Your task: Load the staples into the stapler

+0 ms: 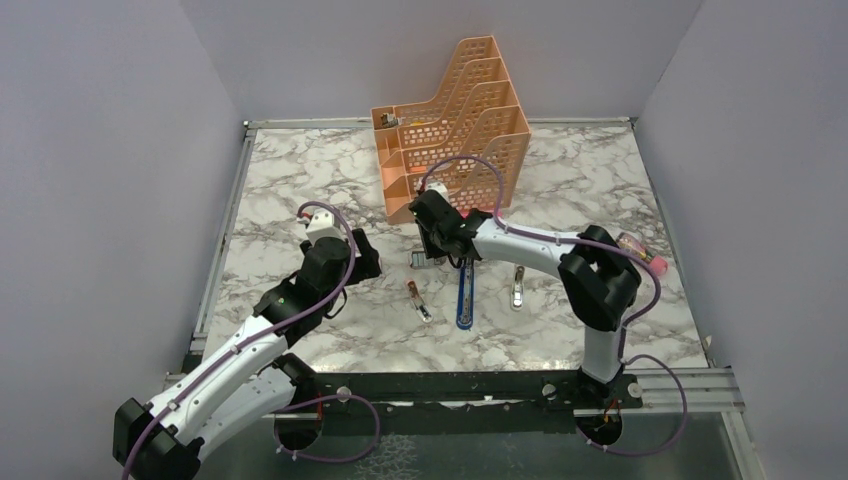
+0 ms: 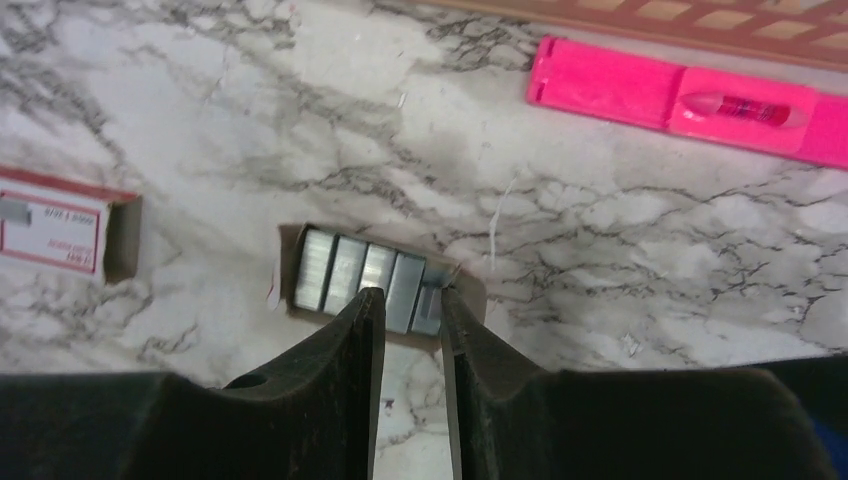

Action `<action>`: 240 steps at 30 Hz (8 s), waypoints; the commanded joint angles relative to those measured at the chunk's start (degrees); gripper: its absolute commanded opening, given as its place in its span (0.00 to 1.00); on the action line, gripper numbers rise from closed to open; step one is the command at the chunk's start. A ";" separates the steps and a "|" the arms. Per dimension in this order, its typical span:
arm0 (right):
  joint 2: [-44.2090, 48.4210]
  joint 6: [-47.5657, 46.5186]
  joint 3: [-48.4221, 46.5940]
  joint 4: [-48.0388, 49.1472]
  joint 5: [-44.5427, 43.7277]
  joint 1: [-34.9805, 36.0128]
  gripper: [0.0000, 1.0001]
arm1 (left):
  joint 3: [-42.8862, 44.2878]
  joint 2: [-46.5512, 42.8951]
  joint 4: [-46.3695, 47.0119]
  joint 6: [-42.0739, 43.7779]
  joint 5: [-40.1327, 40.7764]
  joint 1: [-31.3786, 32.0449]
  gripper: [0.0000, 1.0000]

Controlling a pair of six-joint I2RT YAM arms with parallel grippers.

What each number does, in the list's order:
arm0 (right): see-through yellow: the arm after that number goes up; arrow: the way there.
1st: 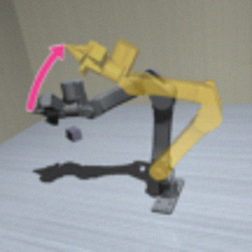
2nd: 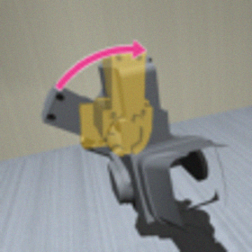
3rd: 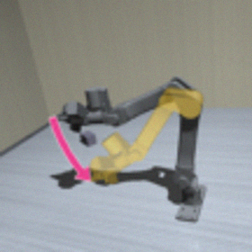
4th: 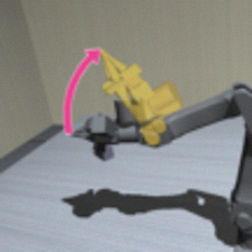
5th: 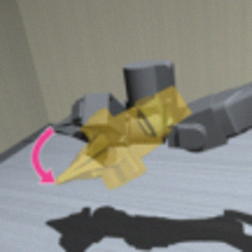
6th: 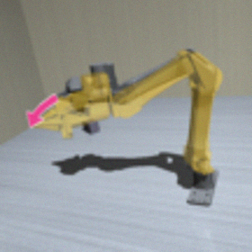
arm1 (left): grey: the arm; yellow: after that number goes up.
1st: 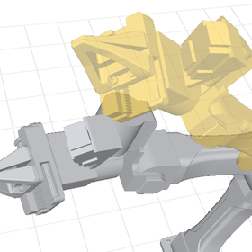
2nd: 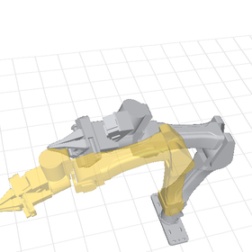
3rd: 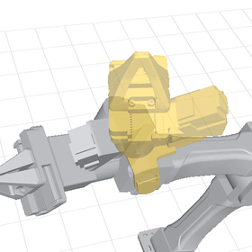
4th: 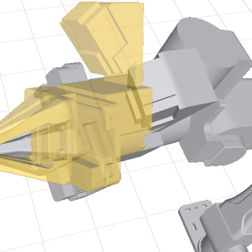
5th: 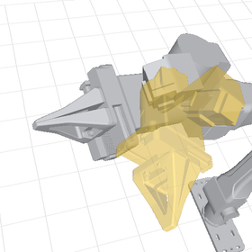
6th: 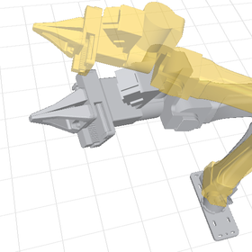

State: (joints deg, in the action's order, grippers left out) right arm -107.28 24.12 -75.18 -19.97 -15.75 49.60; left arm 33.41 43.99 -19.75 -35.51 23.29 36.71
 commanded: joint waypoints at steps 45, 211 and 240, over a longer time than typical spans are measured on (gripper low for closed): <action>3.73 -11.38 1.98 -0.73 10.31 0.68 0.20 | -0.23 0.61 1.03 0.61 -0.71 -0.30 0.82; 6.30 15.95 13.86 -6.94 2.46 9.19 0.29 | -0.70 -0.36 1.37 0.44 -1.76 -0.24 0.82; 10.21 12.72 14.18 -4.75 0.98 9.70 0.20 | -0.27 0.36 1.34 0.65 -1.76 -0.32 0.82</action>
State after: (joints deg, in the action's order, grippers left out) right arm -101.08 37.87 -62.17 -27.88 -13.26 58.78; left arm 33.23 44.21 -19.40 -35.51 22.11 36.71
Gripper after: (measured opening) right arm 0.211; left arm 0.815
